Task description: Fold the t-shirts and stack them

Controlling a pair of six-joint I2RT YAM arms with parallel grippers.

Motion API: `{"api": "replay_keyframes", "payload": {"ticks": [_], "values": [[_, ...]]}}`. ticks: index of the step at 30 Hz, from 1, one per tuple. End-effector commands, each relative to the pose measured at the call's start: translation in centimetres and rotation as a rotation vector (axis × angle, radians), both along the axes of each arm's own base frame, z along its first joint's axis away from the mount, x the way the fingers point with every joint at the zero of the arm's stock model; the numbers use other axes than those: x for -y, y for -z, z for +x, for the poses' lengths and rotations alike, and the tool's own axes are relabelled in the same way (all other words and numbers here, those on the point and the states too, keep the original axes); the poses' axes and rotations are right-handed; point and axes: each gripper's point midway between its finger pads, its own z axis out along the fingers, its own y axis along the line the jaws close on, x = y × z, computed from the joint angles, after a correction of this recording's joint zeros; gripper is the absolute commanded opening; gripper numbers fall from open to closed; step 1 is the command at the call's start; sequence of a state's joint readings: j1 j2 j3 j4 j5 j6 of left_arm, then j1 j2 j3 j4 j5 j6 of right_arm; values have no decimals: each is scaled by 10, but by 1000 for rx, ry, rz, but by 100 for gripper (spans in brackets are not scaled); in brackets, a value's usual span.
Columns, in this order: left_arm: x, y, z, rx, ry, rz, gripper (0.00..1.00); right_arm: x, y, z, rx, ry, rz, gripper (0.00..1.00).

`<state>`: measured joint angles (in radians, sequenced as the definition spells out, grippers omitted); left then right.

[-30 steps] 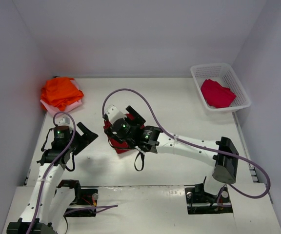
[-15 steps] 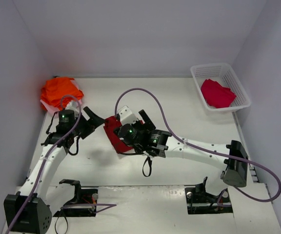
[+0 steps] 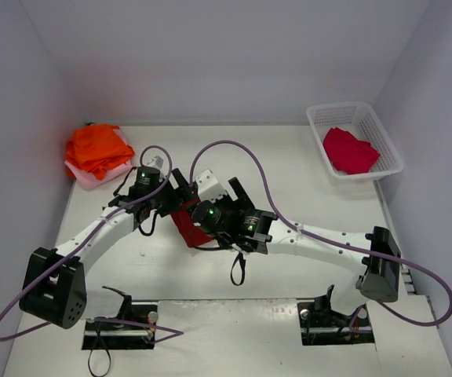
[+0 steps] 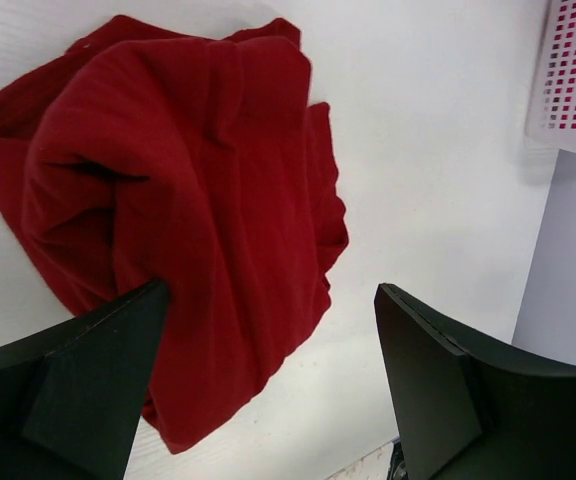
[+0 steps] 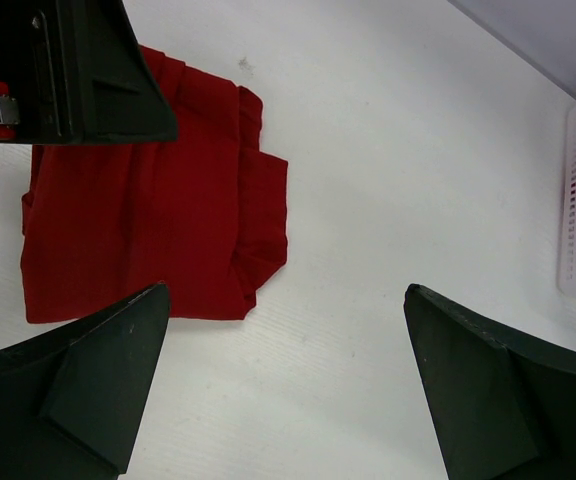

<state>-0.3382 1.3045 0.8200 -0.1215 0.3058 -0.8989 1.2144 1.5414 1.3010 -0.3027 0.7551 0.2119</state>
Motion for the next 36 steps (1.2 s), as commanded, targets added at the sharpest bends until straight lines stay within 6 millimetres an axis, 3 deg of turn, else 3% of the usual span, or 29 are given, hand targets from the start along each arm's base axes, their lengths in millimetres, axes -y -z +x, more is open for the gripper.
{"api": "replay_keyframes", "payload": {"ticks": [1,13,18,20,24,30,36], "values": [[11,-49,28,161,-21,-63,79,9,-25,3,58,54,63,100],[30,-65,28,177,-15,-91,79,9,-15,4,55,59,32,100],[38,-45,34,160,-11,-109,79,12,-15,4,62,64,21,100],[39,-22,35,115,-11,-89,79,14,-17,5,67,66,17,100],[37,2,31,77,-17,-74,79,14,-22,5,73,63,21,100],[26,16,25,48,-43,-37,79,8,-23,8,78,58,3,100],[18,30,20,28,-53,-25,79,0,-7,12,66,54,-48,100]]}}
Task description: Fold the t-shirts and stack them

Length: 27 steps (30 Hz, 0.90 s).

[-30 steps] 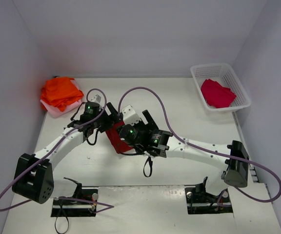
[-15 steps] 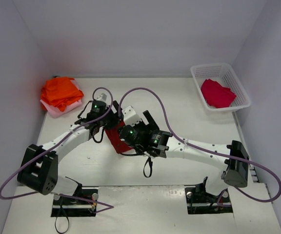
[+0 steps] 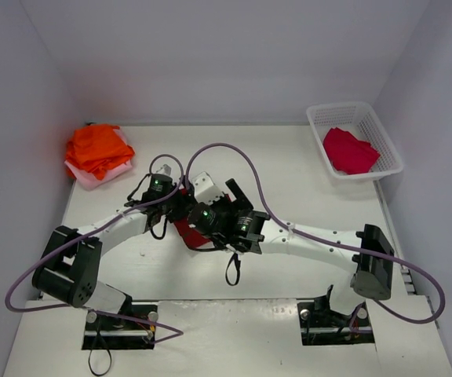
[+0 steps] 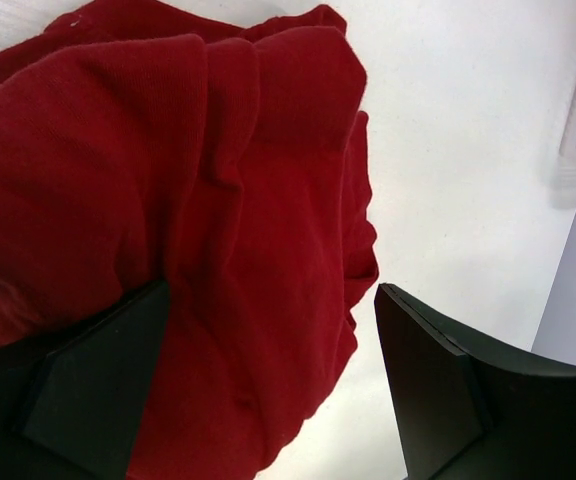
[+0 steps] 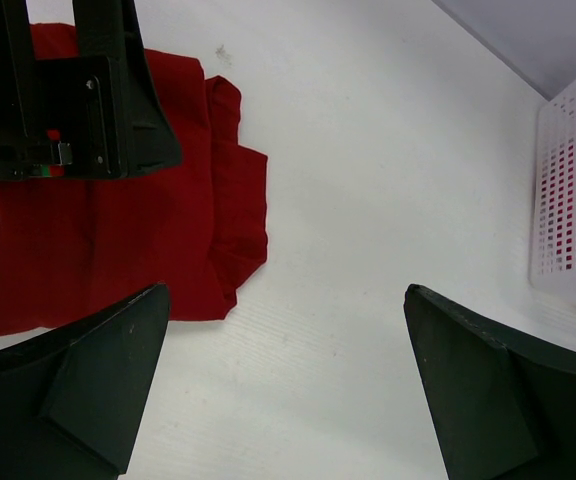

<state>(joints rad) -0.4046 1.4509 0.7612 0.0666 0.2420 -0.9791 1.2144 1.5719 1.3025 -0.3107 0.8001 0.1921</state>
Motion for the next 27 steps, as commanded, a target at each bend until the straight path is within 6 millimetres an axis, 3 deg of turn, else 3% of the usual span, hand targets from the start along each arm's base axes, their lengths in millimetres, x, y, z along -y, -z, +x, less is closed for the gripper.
{"api": "replay_keyframes", "payload": {"ticks": [1,5,8,13,19,22,27], "values": [[-7,-10,11,62,-29,-19,79,-6,-11,8,45,31,8,100],[-14,1,11,40,-40,-52,79,-7,-8,8,40,34,9,100],[-17,-3,12,46,-40,-40,79,-8,-8,8,41,36,10,100],[-23,-49,21,131,-36,5,79,-9,-10,8,44,36,13,100],[-27,-83,18,184,-37,12,79,-5,-11,6,41,36,28,100],[-31,-94,12,200,-47,7,79,-2,-10,4,37,37,32,100],[-43,-82,-1,174,-75,46,79,1,-8,3,33,40,34,100]]}}
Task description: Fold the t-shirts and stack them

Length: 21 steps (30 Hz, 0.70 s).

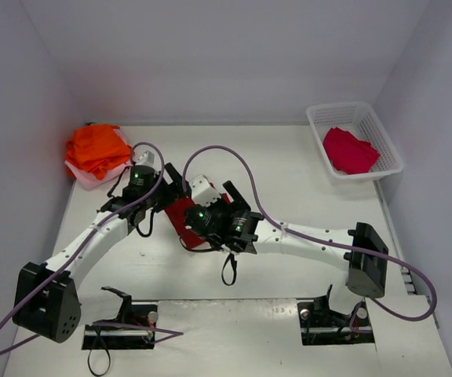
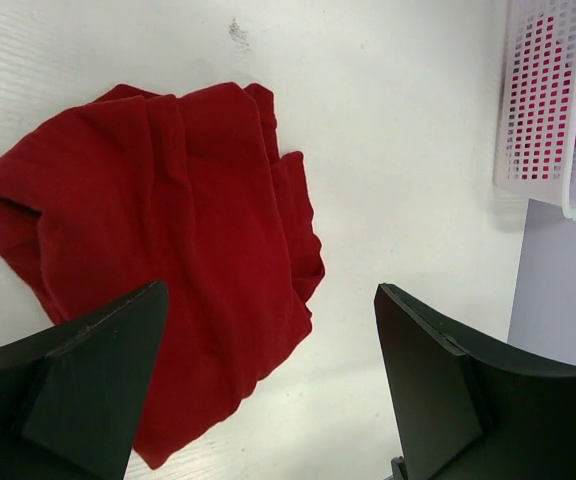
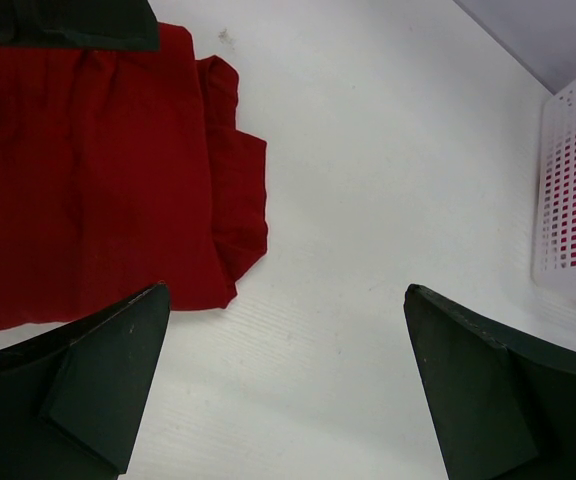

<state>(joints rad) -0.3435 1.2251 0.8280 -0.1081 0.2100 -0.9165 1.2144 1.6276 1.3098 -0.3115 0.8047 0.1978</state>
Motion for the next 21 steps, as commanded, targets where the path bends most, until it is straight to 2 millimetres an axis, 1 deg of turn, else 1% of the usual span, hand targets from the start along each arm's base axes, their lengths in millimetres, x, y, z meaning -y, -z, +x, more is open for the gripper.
{"api": "replay_keyframes", "payload": {"ticks": [1,2,4,5,7,8,9,10,11,12,14,15,16,17,18,19,20,21], "values": [[-12,-4,-2,22,-33,28,79,6,-24,1,45,33,73,100],[-13,6,-7,-2,-41,25,79,6,-24,2,46,35,73,100],[-14,13,-10,-17,-55,19,79,4,-22,5,43,41,78,100],[-15,20,-12,-37,-65,10,79,4,-18,9,23,35,90,100],[-16,22,-15,-47,-74,3,79,-3,-17,16,7,15,143,100],[-17,24,-16,-52,-86,4,79,1,-12,25,-10,21,161,100],[-20,27,-19,-62,-91,12,79,-9,-12,27,-37,-19,222,100],[-22,29,-21,-70,-100,22,79,-11,-11,31,-49,-30,247,100],[-26,32,-24,-79,-109,37,79,-5,-7,40,-61,-18,263,100],[-30,34,-26,-76,-121,47,79,-13,-7,44,-81,-50,311,100],[-31,35,-29,-72,-124,46,79,-10,1,55,-99,-42,328,100],[-32,37,-31,-73,-126,43,79,-13,4,58,-112,-57,338,100],[-32,39,-33,-76,-129,41,79,-13,8,61,-121,-55,331,100],[-32,39,-33,-71,-133,32,79,-14,17,66,-131,-52,321,100],[-32,39,-33,-70,-135,29,79,-15,16,72,-122,-48,334,100],[-32,44,-36,-78,-135,28,79,-18,18,75,-128,-54,337,100],[-32,45,-36,-79,-136,23,79,-19,25,76,-138,-56,324,100],[-32,46,-37,-83,-136,22,79,-21,27,78,-141,-58,324,100]]}}
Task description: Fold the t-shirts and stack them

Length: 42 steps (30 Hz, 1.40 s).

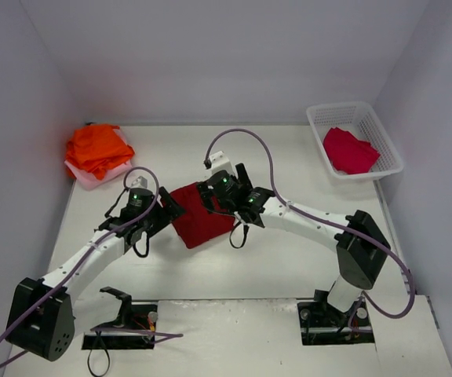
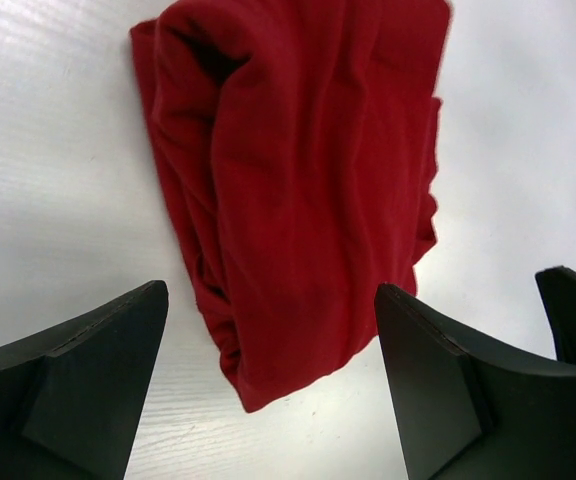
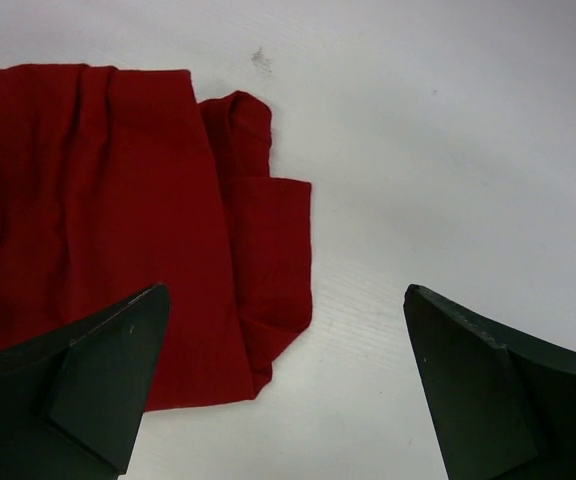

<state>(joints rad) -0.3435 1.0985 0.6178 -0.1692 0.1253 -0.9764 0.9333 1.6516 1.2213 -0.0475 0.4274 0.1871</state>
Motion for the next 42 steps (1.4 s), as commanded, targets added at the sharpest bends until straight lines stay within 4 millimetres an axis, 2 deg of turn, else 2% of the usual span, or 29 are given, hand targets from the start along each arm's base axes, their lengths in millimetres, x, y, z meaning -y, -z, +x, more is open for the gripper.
{"api": "replay_keyframes", "payload": {"ticks": [1,8,24,27,36,42], "values": [[-2,-11,10,53,-33,-26,79,-29,-11,10,26,-59,81,100],[-5,5,-1,26,-43,-24,79,-43,10,12,-13,-88,70,100],[-4,30,-5,7,-50,-42,79,-49,43,16,-45,-98,34,100],[-2,29,0,22,-47,-49,79,-51,54,18,-52,-101,20,100],[0,36,9,17,-44,-41,79,-54,106,20,-100,-101,-46,100],[4,42,14,13,-41,-57,79,-44,123,18,-114,-82,-86,100]]}}
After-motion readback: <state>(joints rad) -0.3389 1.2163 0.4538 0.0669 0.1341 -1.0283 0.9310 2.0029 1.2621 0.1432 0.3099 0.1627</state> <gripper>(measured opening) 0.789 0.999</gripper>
